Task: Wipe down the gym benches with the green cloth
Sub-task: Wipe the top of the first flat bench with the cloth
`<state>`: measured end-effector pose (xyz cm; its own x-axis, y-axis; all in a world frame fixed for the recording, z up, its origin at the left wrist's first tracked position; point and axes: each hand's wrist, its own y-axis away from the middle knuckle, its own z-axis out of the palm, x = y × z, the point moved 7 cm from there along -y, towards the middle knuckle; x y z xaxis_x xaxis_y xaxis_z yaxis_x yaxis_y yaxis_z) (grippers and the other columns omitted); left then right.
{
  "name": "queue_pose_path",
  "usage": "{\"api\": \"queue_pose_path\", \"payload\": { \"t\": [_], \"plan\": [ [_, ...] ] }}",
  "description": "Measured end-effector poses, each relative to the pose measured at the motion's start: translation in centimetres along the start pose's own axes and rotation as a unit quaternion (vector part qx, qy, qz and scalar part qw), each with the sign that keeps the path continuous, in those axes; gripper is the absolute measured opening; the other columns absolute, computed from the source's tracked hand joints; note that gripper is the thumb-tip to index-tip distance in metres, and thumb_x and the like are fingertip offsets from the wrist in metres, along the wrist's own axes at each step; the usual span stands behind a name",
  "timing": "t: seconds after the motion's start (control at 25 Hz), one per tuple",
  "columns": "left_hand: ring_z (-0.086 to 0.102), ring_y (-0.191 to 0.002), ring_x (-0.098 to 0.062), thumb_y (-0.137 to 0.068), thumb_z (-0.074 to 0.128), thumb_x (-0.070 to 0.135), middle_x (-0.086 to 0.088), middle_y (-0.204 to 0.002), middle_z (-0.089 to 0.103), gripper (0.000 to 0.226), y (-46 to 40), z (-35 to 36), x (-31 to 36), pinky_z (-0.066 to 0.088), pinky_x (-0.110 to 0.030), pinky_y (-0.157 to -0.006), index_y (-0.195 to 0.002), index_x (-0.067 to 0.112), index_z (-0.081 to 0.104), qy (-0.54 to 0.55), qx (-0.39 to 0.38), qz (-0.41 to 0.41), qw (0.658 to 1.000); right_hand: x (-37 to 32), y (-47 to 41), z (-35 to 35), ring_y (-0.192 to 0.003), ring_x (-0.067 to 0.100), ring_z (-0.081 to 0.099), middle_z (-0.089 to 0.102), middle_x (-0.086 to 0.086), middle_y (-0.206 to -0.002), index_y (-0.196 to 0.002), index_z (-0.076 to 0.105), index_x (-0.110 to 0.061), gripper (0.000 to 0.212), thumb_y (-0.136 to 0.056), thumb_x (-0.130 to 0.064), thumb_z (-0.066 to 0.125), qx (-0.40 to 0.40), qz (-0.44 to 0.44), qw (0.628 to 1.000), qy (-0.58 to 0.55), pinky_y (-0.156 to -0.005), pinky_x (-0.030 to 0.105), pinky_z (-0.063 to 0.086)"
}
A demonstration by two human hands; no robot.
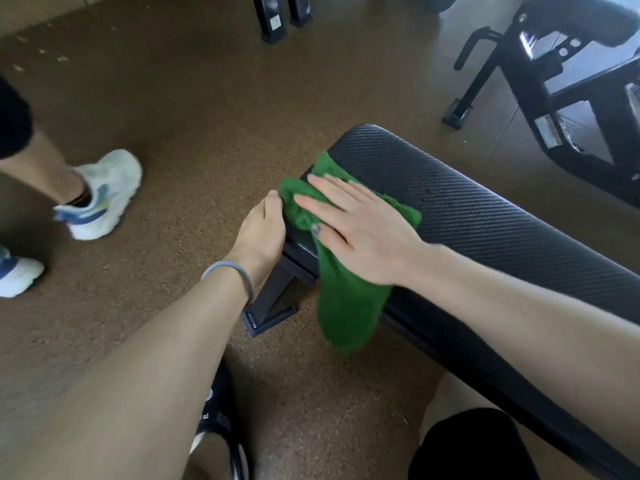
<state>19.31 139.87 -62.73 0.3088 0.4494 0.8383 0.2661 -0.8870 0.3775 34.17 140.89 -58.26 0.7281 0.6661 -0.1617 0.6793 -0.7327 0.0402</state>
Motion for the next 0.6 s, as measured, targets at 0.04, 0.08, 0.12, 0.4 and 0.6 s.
{"api": "queue_pose_path", "payload": {
  "t": [0.04, 0.08, 0.12, 0.4, 0.6],
  "plan": [
    [0.033, -0.151, -0.02, -0.112, 0.021, 0.042, -0.003, -0.164, 0.038, 0.055, -0.1, 0.0, 0.1, 0.022, -0.032, -0.122, -0.157, 0.019, 0.042, -0.01, 0.004, 0.001, 1.0, 0.9, -2.3, -0.2, -0.159, 0.021, 0.013, 0.019, 0.003, -0.172, -0.161, 0.032, -0.028, 0.053, -0.11, -0.041, 0.027, 0.006, 0.014, 1.0, -0.002, -0.129, 0.039, 0.009],
    [0.031, -0.152, -0.019, -0.112, 0.021, 0.041, -0.002, -0.164, 0.037, 0.055, 0.0, 0.1, 0.2, 0.021, -0.03, -0.121, -0.158, 0.018, 0.04, -0.016, 0.007, 0.001, 1.0, 2.0, -4.3, -0.4, -0.159, 0.021, 0.014, 0.021, 0.003, -0.171, -0.16, 0.035, -0.028, 0.051, -0.11, -0.04, 0.028, 0.01, 0.032, 0.999, -0.001, -0.129, 0.039, 0.009],
    [0.029, -0.153, -0.018, -0.112, 0.021, 0.041, -0.002, -0.165, 0.035, 0.054, 0.0, 0.1, 0.2, 0.02, -0.029, -0.121, -0.159, 0.018, 0.038, -0.022, 0.009, 0.004, 1.0, 3.3, -6.2, -0.5, -0.158, 0.022, 0.015, 0.024, 0.003, -0.17, -0.158, 0.038, -0.027, 0.05, -0.11, -0.038, 0.028, 0.013, 0.055, 0.998, 0.001, -0.129, 0.039, 0.009],
    [0.041, -0.145, -0.029, -0.112, 0.021, 0.041, -0.012, -0.156, 0.047, 0.055, 0.2, 0.0, 0.2, 0.029, -0.038, -0.12, -0.151, 0.013, 0.049, -0.055, 0.035, 0.001, 0.998, 2.4, -4.1, -0.7, -0.159, 0.023, 0.011, 0.018, 0.004, -0.172, -0.16, 0.034, -0.027, 0.053, -0.109, -0.038, 0.026, 0.045, 0.129, 0.99, -0.023, -0.129, 0.042, 0.008],
    [0.046, -0.14, -0.033, -0.113, 0.021, 0.035, -0.015, -0.149, 0.053, 0.05, 0.4, 0.2, 1.2, 0.032, -0.038, -0.115, -0.144, 0.013, 0.052, -0.09, 0.037, 0.01, 0.995, -0.3, 3.6, 0.1, -0.158, 0.024, 0.016, 0.021, 0.003, -0.171, -0.161, 0.032, -0.031, 0.053, -0.108, -0.038, 0.028, 0.04, 0.047, 0.998, -0.018, -0.129, 0.041, 0.012]
  ]
}}
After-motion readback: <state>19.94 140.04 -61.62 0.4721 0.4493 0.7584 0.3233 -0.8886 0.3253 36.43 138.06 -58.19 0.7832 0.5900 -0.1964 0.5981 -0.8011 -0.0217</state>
